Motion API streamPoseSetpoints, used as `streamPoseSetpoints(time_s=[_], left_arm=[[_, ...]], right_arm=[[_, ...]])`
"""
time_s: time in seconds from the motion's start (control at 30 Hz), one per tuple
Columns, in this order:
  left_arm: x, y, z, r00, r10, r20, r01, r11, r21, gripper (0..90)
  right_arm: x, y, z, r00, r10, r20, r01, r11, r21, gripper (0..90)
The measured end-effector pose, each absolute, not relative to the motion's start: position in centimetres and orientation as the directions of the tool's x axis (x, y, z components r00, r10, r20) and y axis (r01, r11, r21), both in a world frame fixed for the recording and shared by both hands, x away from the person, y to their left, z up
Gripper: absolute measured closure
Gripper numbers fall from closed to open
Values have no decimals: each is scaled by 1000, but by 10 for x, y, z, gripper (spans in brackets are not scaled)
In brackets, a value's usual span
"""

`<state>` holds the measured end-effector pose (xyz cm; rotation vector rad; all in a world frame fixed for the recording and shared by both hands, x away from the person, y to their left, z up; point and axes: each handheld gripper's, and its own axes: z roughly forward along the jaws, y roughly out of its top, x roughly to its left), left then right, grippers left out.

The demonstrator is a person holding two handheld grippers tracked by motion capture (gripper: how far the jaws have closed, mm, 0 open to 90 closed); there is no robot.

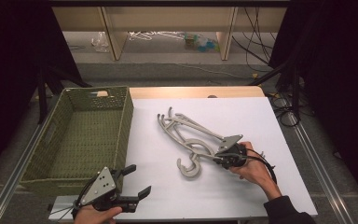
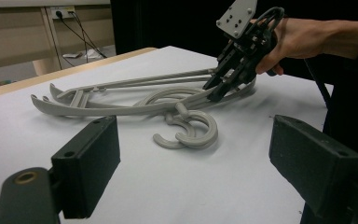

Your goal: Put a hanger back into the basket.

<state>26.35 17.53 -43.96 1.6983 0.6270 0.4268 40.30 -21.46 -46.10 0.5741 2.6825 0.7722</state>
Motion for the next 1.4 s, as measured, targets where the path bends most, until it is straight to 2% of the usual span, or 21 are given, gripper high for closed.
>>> streamPoseSetpoints(time_s=[0.07, 0.23, 0.37, 0.6, 0.67, 0.7, 0.83, 0.9, 0.93, 1.2, 1.3, 1.4], left_arm=[[264, 175, -440, 787, 615, -53, 176, -141, 974, 159], [262, 174, -439, 785, 616, -66, 185, -130, 974, 160], [261, 171, -439, 780, 614, -116, 214, -89, 973, 160], [270, 151, -432, 802, 597, -6, 154, -196, 968, 211], [279, 139, -424, 799, 596, 79, 111, -275, 955, 234], [279, 139, -424, 799, 596, 79, 111, -275, 955, 250], [306, 117, -420, 800, 578, 162, 107, -402, 909, 280], [312, 113, -421, 806, 568, 167, 112, -422, 899, 289], [323, 105, -425, 813, 565, 144, 157, -449, 879, 290], [340, 86, -442, 830, 521, 201, 173, -582, 794, 301], [341, 81, -445, 839, 486, 243, 129, -613, 779, 315], [344, 76, -449, 843, 473, 257, 133, -646, 752, 315]], right_arm=[[403, -215, -459, -897, 401, -185, 248, 805, 539, 767], [401, -213, -451, -914, 353, -201, 199, 820, 537, 788], [400, -215, -444, -924, 312, -221, 151, 829, 539, 805], [390, -218, -423, -947, 233, -222, 76, 832, 550, 814], [386, -221, -419, -950, 219, -220, 64, 831, 553, 814], [386, -221, -419, -950, 219, -220, 64, 831, 553, 814], [378, -225, -412, -965, 172, -197, 30, 822, 569, 814], [376, -225, -411, -969, 159, -187, 25, 823, 568, 814], [373, -224, -411, -974, 138, -178, 13, 824, 566, 814], [369, -222, -409, -982, 97, -164, -14, 823, 568, 814], [367, -222, -407, -985, 64, -158, -38, 821, 570, 815], [367, -221, -407, -986, 58, -159, -43, 824, 566, 814]])
